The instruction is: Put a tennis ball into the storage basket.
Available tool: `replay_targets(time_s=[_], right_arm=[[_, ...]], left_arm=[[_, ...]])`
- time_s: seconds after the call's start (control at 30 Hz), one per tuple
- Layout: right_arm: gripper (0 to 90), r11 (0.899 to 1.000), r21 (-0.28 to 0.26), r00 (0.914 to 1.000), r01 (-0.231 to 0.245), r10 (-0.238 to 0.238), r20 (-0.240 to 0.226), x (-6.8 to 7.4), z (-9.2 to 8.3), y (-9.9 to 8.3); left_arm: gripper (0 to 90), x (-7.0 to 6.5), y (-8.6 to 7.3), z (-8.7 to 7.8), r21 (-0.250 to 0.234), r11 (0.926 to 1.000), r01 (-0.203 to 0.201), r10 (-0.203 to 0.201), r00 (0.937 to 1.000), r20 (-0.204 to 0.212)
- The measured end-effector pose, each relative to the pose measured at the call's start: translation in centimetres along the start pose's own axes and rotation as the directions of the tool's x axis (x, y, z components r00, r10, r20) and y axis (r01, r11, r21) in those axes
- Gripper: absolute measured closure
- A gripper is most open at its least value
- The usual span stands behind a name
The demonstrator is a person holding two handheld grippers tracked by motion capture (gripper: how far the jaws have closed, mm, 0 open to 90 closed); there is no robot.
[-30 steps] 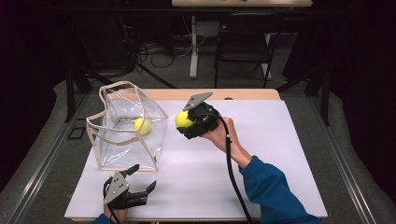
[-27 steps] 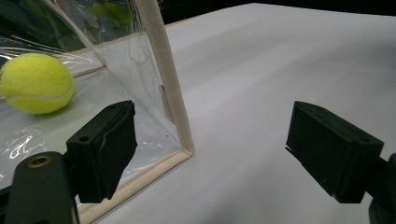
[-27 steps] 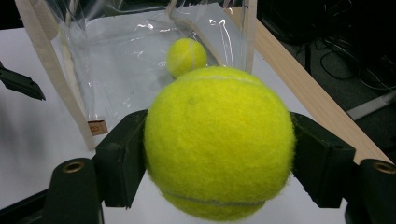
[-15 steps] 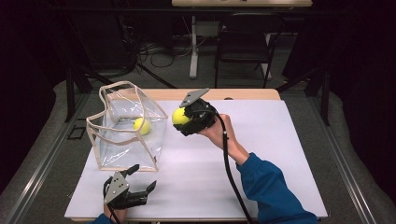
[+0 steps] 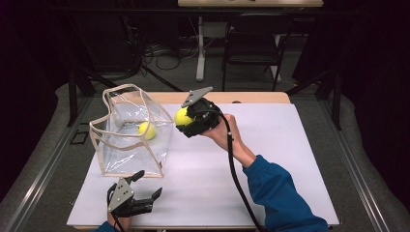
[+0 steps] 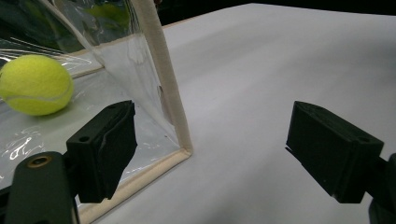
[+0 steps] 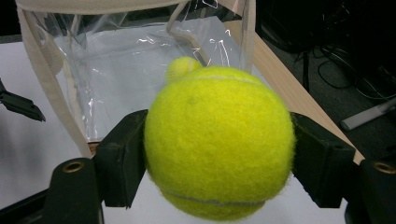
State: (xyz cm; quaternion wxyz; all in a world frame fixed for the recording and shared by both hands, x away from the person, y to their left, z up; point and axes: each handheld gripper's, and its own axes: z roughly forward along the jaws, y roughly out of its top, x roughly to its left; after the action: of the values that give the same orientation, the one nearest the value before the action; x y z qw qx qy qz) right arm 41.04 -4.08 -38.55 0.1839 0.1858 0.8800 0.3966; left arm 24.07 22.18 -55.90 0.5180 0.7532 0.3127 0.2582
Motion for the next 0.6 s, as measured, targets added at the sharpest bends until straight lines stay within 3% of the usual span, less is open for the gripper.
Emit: replay_targets(time_s=[0.6], right_arm=[[26.2, 1.0, -0.004, 0.9999, 0.011, -0.011, -0.009, 0.06, 0.79, 0.67]], left_arm=[[16.1, 0.04, -0.01, -0.06, -0.003, 1.0, -0.003, 0.003, 1.0, 0.001]])
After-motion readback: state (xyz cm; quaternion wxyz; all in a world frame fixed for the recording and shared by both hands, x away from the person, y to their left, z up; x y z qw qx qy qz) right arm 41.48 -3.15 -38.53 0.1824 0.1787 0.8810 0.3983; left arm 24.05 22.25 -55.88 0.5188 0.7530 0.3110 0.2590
